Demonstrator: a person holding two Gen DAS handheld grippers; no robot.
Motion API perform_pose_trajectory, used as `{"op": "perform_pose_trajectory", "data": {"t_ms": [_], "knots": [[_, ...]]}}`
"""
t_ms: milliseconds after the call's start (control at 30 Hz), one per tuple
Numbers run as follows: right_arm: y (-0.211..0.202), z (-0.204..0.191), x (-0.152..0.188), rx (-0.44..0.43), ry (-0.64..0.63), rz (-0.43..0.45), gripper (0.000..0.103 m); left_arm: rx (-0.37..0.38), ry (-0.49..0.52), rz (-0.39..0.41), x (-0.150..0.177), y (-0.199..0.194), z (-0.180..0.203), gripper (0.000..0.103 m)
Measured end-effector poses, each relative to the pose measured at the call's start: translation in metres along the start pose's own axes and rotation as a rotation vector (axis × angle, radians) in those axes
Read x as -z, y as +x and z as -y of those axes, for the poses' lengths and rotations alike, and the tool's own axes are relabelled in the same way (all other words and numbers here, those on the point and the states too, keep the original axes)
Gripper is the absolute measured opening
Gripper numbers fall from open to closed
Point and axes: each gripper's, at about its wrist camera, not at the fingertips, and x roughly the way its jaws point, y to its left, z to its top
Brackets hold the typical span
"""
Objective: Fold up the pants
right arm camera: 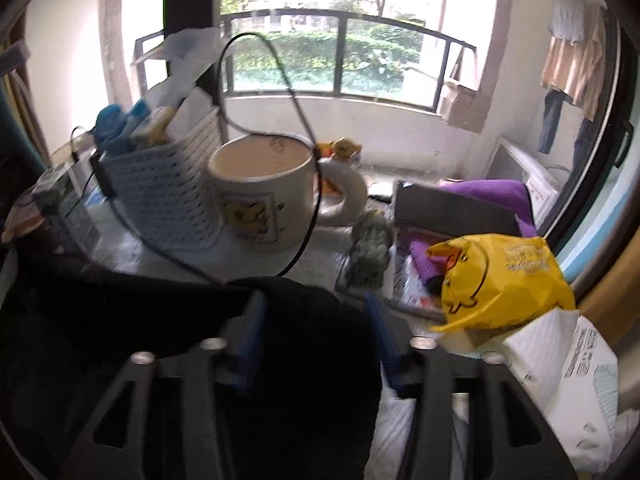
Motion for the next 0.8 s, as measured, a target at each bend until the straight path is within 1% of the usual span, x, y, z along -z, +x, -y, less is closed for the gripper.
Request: {"op": "perform_pose_trajectory", "data": {"t_ms": [67, 167, 233, 333, 367, 400, 433, 467, 500, 567, 633, 733, 800], "knots": [[-0.008, 0.000, -0.006, 0.015, 0.002, 0.022, 0.076, -0.009, 0.009, 0.007, -0.001, -0.006, 0.001, 0.083], [-0.026, -0.006, -0.011, 0.006, -0.011, 0.063, 0.076, -0.004, 0.005, 0.008, 0.006, -0.021, 0.003, 0.083], [-0.041, -0.018, -0.011, -0.027, -0.027, 0.085, 0.076, -0.005, -0.004, -0.003, 0.015, -0.032, 0.004, 0.083], [-0.057, -0.045, -0.003, -0.120, -0.063, 0.093, 0.076, 0.008, -0.024, -0.033, 0.030, -0.040, 0.006, 0.083], [-0.057, -0.058, 0.002, -0.165, -0.083, 0.080, 0.076, 0.013, -0.029, -0.044, 0.037, -0.042, 0.007, 0.083], [-0.053, -0.075, 0.008, -0.226, -0.130, 0.046, 0.075, 0.019, -0.034, -0.059, 0.045, -0.044, 0.009, 0.083], [-0.049, -0.090, 0.013, -0.264, -0.177, 0.021, 0.070, 0.027, -0.035, -0.070, 0.051, -0.045, 0.012, 0.083], [-0.042, -0.108, 0.018, -0.285, -0.237, -0.010, 0.051, 0.038, -0.036, -0.076, 0.058, -0.046, 0.013, 0.083], [-0.033, -0.123, 0.022, -0.292, -0.287, -0.048, 0.041, 0.044, -0.033, -0.084, 0.064, -0.047, 0.016, 0.083], [-0.020, -0.144, 0.023, -0.303, -0.341, -0.082, 0.040, 0.045, -0.028, -0.096, 0.073, -0.046, 0.018, 0.083], [-0.001, -0.163, 0.018, -0.310, -0.377, -0.125, 0.039, 0.041, -0.044, -0.113, 0.079, -0.043, 0.017, 0.083], [0.025, -0.177, 0.007, -0.291, -0.407, -0.182, 0.039, 0.036, -0.110, -0.147, 0.083, -0.033, 0.003, 0.083], [0.037, -0.180, 0.000, -0.266, -0.428, -0.203, 0.039, 0.014, -0.161, -0.170, 0.086, -0.026, -0.008, 0.083]]}}
